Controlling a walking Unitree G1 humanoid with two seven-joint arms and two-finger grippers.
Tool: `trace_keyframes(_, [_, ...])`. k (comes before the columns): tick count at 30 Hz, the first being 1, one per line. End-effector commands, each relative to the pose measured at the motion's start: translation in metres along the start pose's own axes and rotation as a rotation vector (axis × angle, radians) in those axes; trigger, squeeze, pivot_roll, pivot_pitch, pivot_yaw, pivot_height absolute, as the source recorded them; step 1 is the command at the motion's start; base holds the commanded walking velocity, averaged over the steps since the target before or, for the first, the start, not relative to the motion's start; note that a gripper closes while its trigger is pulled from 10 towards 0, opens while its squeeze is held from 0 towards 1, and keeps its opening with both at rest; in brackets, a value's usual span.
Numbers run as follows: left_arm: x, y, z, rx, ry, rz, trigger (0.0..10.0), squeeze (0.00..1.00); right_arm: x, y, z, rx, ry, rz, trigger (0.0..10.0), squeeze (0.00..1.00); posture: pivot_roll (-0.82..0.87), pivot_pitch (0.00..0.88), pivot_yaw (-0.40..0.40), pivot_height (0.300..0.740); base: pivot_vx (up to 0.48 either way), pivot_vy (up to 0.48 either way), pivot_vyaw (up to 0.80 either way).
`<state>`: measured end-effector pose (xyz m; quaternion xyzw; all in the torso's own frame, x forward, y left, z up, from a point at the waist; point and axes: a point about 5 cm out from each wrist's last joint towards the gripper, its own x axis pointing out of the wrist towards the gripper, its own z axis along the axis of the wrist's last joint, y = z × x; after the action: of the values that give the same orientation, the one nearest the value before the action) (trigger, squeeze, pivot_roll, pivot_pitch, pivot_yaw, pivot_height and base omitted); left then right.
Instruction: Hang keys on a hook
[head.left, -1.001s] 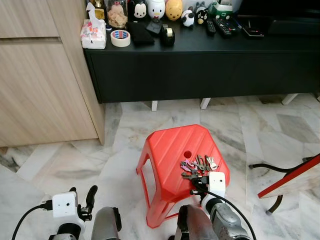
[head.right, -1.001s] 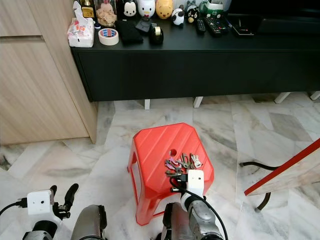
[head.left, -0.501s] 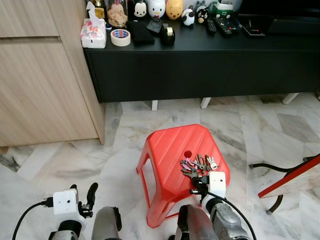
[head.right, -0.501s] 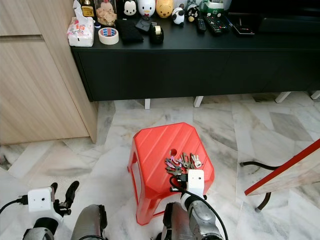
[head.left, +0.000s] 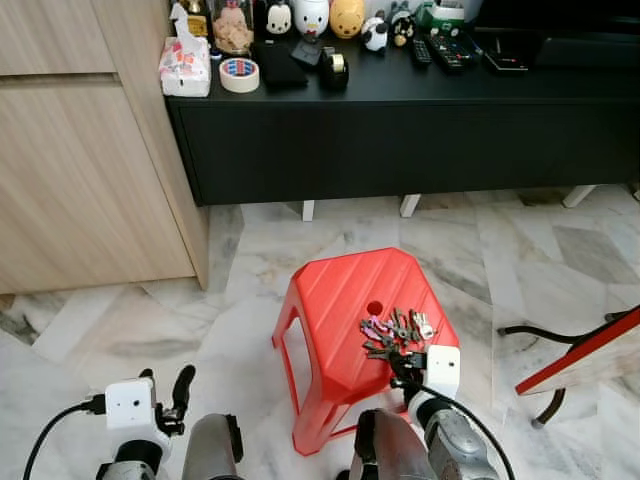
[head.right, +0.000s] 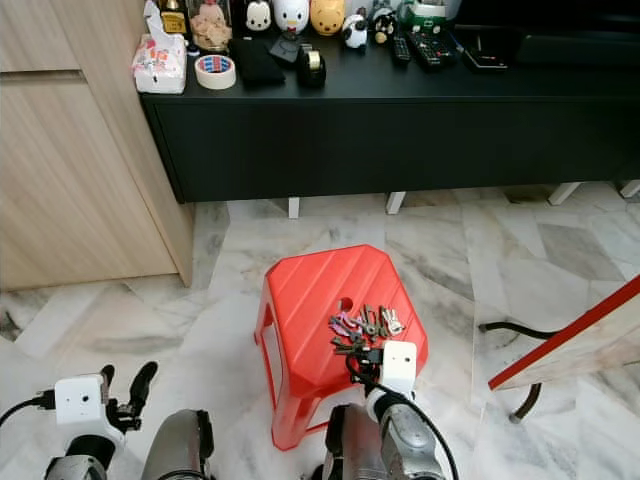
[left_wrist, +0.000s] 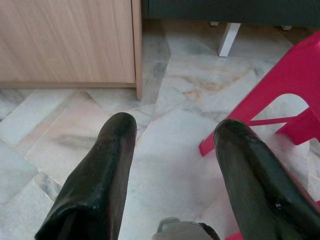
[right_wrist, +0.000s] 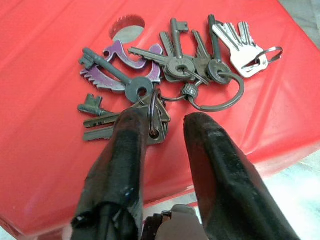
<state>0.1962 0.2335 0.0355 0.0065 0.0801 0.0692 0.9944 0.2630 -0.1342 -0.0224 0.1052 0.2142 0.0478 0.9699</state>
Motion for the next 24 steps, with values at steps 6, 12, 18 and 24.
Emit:
trace_keyframes(6, [-0.003,0.003,-0.006,0.009,0.025,0.004,10.0,0.0,0.002,-0.001,0.006,0.019,-0.027,-0.011,10.0,0.0,0.13,0.177,-0.147,0.611,0.0,0.0,0.0])
trace_keyframes(12, [-0.004,0.003,-0.006,0.01,0.026,0.004,10.0,0.0,0.005,0.001,0.01,0.039,-0.024,0.0,10.0,0.0,0.14,0.185,-0.143,0.611,0.0,0.0,0.0])
trace_keyframes(18, [-0.005,0.002,-0.006,0.011,0.027,0.002,10.0,0.0,0.01,0.004,0.012,0.022,0.016,0.004,10.0,0.0,0.14,0.19,-0.144,0.611,0.0,0.0,0.0])
trace_keyframes(24, [-0.006,0.002,-0.006,0.011,0.029,0.0,10.0,0.0,0.012,0.007,0.013,0.002,0.042,0.024,10.0,0.0,0.13,0.197,-0.143,0.611,0.0,0.0,0.0])
